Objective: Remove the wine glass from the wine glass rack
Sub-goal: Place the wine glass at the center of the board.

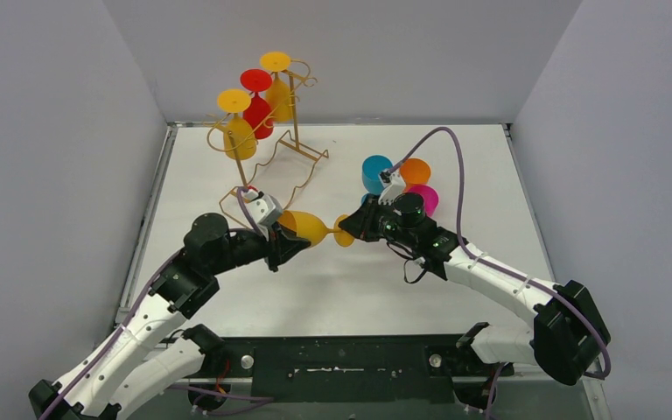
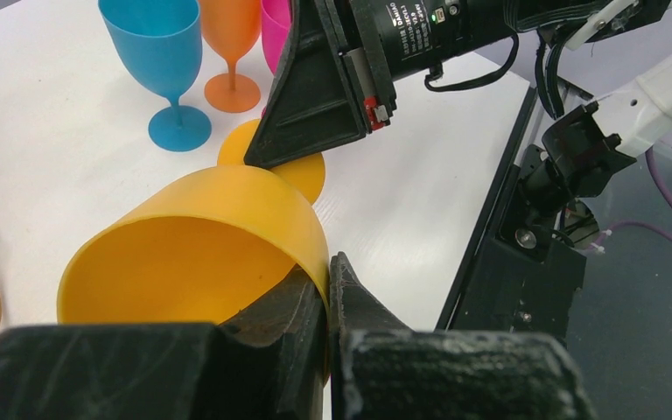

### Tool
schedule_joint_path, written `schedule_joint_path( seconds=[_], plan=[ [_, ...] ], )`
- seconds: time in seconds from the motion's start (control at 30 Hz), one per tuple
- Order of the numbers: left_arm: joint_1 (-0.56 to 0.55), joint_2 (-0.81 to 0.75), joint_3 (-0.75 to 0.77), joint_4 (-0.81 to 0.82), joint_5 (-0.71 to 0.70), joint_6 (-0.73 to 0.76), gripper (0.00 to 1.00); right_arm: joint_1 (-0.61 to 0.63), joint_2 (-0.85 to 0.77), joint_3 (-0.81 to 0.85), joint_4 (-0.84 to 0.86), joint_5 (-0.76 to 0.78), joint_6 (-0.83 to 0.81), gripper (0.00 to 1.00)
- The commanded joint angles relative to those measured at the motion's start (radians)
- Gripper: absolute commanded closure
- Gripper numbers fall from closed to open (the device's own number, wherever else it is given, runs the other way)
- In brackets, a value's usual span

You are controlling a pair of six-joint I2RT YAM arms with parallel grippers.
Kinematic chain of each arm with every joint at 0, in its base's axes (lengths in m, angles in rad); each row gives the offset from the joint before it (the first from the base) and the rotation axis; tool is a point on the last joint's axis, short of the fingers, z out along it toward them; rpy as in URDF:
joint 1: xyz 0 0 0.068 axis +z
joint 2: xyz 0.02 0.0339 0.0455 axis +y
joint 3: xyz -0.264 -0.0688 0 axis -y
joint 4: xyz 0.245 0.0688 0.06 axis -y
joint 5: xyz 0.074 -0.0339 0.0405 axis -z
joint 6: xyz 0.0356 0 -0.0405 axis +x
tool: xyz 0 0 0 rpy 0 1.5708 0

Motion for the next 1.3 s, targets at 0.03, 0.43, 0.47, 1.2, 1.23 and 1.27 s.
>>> schedule_joint_path(
  seconds=[0.03,0.43,0.47,1.2,1.23,1.27],
  plan=[
    [-0.005,0.003,0.088,-0.039,0.011,0.026,1.00,0.007,-0.023,0.060,0.000,-0.013,-0.033,0.80],
    [-0.021,0.053,0.182,-0.270,0.007,0.179,1.00,0.005,-0.092,0.163,-0.229,0.113,-0.139,0.58],
    [-0.024,0.058,0.187,-0.283,0.004,0.200,1.00,0.004,-0.096,0.171,-0.243,0.115,-0.146,0.58],
    [-0.227,0.181,0.304,-0.460,-0.136,0.464,1.00,0.113,0.014,0.448,-0.430,-0.084,-0.086,0.53],
    [-0.229,0.189,0.311,-0.466,-0.135,0.471,1.00,0.120,0.020,0.453,-0.433,-0.091,-0.086,0.53],
    [-0.231,0.198,0.318,-0.474,-0.133,0.478,1.00,0.126,0.025,0.458,-0.435,-0.093,-0.087,0.53]
  ],
)
